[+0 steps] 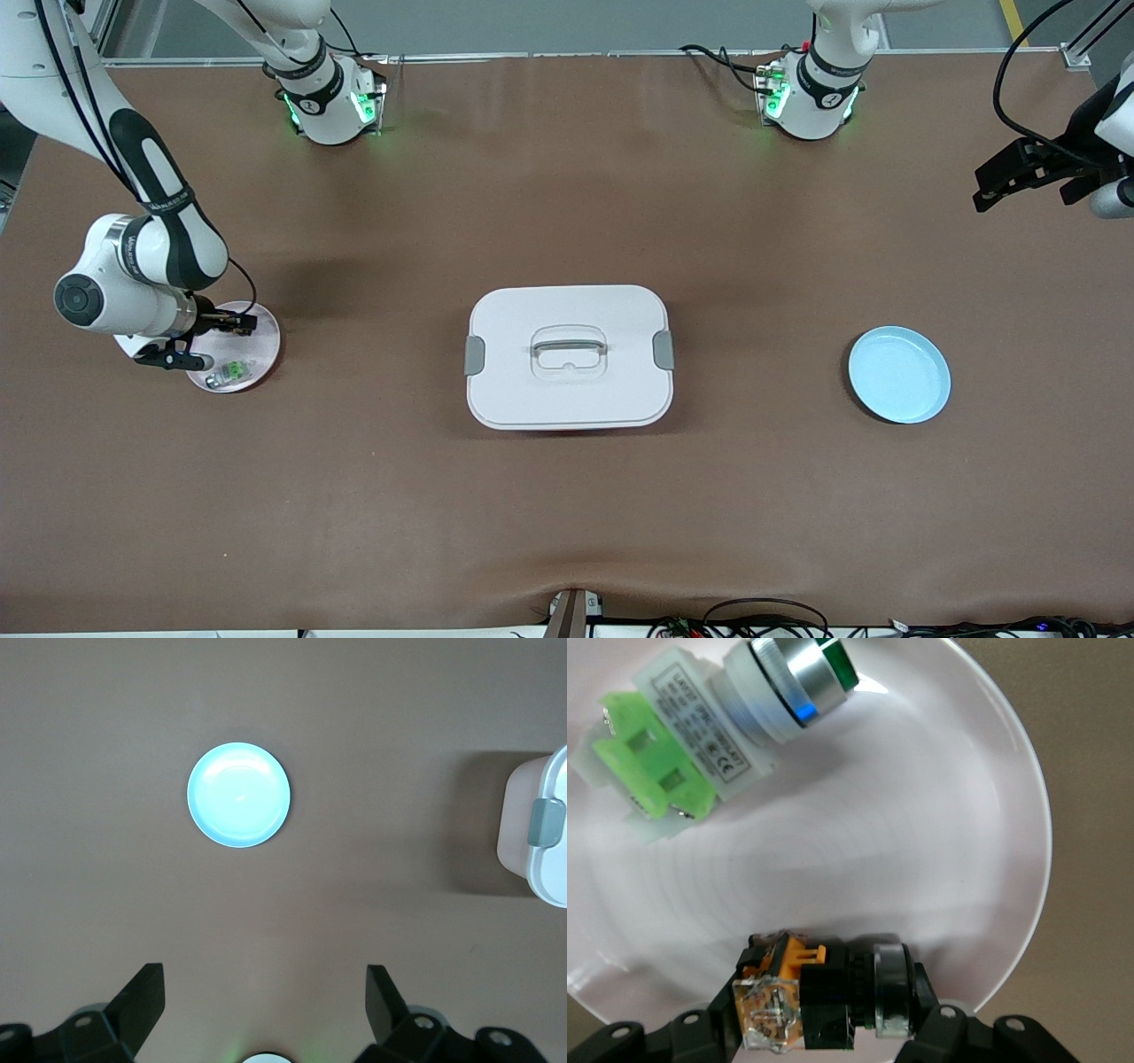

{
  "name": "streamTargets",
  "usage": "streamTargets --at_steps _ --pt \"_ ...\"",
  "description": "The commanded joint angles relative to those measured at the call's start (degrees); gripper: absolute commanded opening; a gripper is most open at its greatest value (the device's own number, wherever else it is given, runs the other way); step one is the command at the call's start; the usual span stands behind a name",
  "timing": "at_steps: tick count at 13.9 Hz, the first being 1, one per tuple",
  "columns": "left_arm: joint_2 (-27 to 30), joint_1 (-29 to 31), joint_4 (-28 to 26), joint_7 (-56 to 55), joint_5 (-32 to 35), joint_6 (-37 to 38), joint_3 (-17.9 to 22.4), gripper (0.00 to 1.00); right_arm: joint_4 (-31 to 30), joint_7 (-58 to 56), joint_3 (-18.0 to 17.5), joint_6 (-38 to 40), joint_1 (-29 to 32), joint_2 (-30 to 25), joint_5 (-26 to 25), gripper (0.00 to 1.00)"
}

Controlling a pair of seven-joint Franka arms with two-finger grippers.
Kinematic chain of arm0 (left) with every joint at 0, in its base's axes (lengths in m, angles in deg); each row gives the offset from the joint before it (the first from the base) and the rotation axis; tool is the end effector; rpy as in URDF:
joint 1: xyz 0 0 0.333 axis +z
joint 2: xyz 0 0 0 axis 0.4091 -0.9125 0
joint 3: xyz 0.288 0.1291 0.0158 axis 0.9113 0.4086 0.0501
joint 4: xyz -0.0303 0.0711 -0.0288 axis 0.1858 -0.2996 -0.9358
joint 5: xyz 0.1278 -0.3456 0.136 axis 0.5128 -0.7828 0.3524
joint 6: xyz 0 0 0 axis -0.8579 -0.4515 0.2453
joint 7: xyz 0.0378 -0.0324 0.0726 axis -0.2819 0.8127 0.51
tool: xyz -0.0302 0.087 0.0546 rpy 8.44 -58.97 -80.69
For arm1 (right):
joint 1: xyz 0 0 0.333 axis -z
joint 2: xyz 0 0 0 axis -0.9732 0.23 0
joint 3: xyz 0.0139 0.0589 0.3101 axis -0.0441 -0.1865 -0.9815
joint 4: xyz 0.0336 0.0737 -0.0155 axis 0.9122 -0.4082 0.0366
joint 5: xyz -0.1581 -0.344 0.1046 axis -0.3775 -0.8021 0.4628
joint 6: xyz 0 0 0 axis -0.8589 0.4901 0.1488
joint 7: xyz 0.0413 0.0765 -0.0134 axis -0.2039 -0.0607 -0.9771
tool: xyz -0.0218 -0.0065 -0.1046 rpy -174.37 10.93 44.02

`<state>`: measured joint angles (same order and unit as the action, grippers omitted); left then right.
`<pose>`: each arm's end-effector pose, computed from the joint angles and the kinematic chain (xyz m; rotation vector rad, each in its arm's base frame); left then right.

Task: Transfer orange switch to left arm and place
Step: 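Lower the right gripper and close it on the black-orange switch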

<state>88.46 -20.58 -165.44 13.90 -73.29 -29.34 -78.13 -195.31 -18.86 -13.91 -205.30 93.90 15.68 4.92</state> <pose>0.5316 -0.0436 0.6665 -3.0999 -0.0799 0.0266 0.5270 -0.1354 0.1673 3.0904 -0.2010 -0.3964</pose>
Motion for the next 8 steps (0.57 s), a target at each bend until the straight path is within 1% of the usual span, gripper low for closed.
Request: streamTargets --at_steps 1,3,8 --pt "0.6 0.21 0.57 0.86 -0.17 1.1 -0.21 1.0 -0.21 -0.37 -0.79 0.15 0.82 -0.62 0.52 0.29" --pt "0.6 0.21 0.57 0.77 -0.17 1.1 -0.3 1.0 -0.03 -0.37 -0.97 1.99 0.74 -1.41 0.52 0.28" --pt "0.43 0.03 0.39 0.69 -0.17 1.1 -0.39 1.0 3.39 0.42 -1.32 13.5 -0.93 -6.24 0.7 0.28"
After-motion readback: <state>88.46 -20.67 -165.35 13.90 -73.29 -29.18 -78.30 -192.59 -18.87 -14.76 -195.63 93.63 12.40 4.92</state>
